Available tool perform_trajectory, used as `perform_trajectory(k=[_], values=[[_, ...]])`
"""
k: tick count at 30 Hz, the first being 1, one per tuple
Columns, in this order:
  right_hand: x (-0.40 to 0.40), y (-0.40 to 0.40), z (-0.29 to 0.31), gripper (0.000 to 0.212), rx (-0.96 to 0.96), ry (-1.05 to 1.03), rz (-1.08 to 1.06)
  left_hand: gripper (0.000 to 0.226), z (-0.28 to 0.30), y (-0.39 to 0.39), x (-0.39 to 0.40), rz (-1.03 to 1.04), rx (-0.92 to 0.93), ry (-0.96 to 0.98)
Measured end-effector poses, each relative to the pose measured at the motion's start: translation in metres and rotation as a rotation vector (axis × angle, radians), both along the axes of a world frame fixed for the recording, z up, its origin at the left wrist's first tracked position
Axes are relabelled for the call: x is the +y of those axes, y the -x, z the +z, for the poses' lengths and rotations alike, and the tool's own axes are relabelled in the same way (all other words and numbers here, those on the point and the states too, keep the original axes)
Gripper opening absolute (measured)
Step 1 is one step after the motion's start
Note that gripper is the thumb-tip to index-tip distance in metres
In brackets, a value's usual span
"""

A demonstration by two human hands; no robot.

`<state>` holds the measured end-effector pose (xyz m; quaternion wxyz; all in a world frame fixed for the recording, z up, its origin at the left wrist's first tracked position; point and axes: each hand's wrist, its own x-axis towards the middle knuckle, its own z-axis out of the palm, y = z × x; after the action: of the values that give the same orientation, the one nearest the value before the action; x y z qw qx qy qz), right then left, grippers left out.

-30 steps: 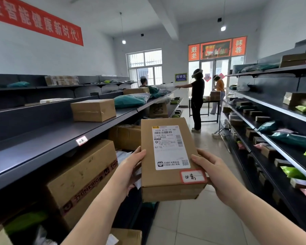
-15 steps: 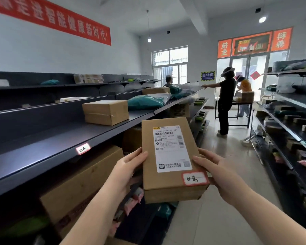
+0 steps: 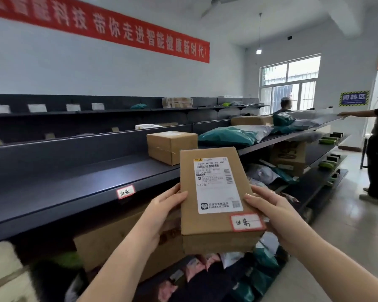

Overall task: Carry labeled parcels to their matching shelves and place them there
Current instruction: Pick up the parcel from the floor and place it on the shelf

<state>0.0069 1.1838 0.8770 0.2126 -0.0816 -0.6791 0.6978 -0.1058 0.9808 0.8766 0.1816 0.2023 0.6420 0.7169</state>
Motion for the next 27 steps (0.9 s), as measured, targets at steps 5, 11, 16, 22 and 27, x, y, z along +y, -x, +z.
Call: perform_trajectory(k=[5, 11, 16, 22, 27], values=[[0.004, 0.035, 0.005, 0.019, 0.001, -0.020, 0.150, 0.049, 0.014, -0.002, -0.012, 0.146, -0.010, -0.007], [-0.014, 0.076, 0.019, 0.022, 0.011, -0.034, 0.279, 0.041, 0.031, 0.005, -0.039, 0.344, 0.019, 0.070], [-0.033, 0.112, 0.035, 0.024, 0.040, -0.049, 0.363, 0.030, 0.048, 0.022, -0.061, 0.428, 0.071, 0.090], [-0.055, 0.155, 0.061, 0.034, 0.022, -0.082, 0.449, 0.034, 0.072, 0.051, -0.086, 0.495, 0.114, 0.130], [-0.074, 0.189, 0.083, 0.014, 0.009, -0.095, 0.497, 0.023, 0.092, 0.074, -0.103, 0.538, 0.114, 0.104]])
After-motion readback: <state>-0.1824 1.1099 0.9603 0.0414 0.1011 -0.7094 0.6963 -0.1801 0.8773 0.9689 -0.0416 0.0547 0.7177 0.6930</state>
